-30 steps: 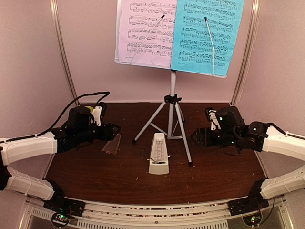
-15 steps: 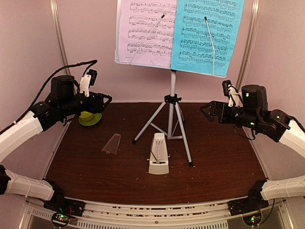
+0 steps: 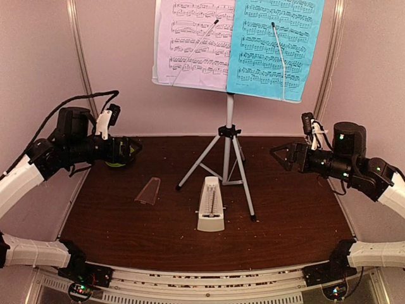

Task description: Set up the instrument practice props

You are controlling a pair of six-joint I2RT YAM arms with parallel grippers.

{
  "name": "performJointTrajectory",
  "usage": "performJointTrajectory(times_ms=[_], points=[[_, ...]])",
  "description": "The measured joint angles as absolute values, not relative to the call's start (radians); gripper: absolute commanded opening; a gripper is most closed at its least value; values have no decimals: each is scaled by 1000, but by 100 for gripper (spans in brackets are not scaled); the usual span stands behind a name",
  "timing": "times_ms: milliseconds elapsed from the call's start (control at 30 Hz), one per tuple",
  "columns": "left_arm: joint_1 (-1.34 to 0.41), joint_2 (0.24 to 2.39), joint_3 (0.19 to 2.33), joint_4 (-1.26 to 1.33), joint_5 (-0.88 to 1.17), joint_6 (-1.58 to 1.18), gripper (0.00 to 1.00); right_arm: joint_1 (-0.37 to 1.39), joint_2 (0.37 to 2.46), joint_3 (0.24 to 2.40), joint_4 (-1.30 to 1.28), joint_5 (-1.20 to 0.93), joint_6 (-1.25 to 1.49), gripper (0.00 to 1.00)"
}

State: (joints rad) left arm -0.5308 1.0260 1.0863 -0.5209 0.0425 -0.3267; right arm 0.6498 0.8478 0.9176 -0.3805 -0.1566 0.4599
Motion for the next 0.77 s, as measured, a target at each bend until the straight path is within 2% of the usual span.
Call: performJointTrajectory(times_ms=[533, 767], points=[[-531, 914, 697, -600, -15, -608, 98, 650, 646, 532, -361, -144, 574, 100], [-531, 928, 643, -583, -16, -661, 98, 650, 599, 444, -355, -132, 623, 100]])
